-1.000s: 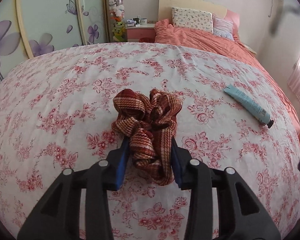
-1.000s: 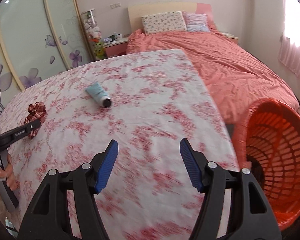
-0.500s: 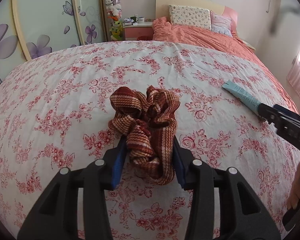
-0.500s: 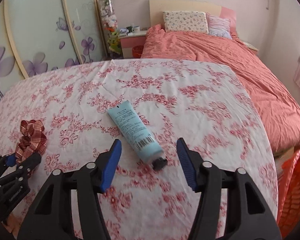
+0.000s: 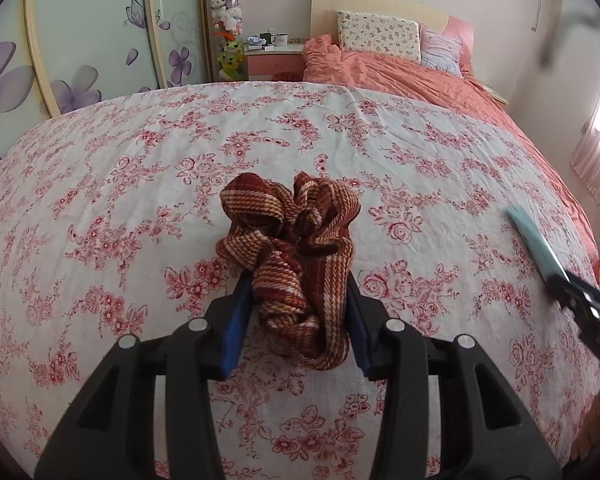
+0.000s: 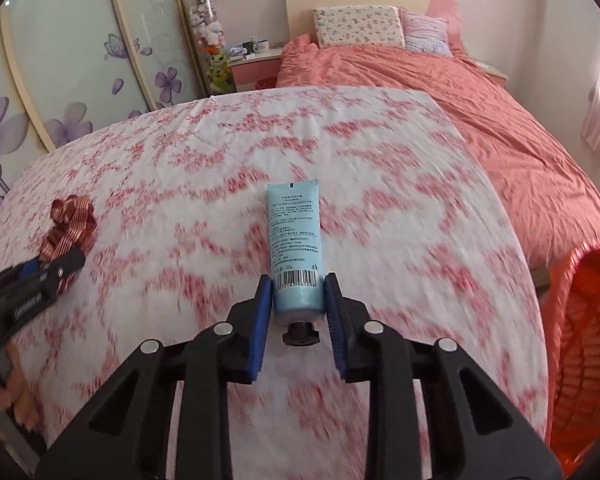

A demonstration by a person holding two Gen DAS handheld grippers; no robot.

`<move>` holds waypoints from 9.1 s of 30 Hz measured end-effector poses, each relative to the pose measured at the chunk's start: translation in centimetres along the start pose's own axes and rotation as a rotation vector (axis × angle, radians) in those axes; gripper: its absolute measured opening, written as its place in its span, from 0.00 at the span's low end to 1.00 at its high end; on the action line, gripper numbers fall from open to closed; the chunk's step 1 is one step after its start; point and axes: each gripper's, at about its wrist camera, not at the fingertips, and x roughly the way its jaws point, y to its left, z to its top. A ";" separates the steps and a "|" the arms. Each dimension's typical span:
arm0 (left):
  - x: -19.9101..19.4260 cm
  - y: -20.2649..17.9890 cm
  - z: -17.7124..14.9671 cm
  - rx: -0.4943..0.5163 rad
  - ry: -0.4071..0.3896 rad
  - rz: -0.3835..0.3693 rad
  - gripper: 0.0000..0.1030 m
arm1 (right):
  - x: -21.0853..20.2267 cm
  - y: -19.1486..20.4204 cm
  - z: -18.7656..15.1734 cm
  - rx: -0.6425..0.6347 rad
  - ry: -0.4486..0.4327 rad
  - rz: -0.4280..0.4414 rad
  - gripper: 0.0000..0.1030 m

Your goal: Collect trash

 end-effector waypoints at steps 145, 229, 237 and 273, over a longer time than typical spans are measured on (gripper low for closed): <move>-22.9 -19.4 -11.7 0.311 -0.351 -0.323 0.96 | -25.9 -13.3 -12.8 0.313 -0.471 -0.413 0.98; -29.7 -9.0 -21.2 0.123 -0.409 -0.074 0.96 | -27.2 -3.5 -20.0 0.320 -0.398 -0.503 0.98; -29.6 -9.1 -21.1 0.124 -0.405 -0.071 0.96 | -27.1 -3.5 -19.8 0.320 -0.396 -0.505 0.98; -29.3 -8.9 -21.0 0.121 -0.397 -0.070 0.96 | -27.0 -4.1 -19.5 0.316 -0.392 -0.512 0.98</move>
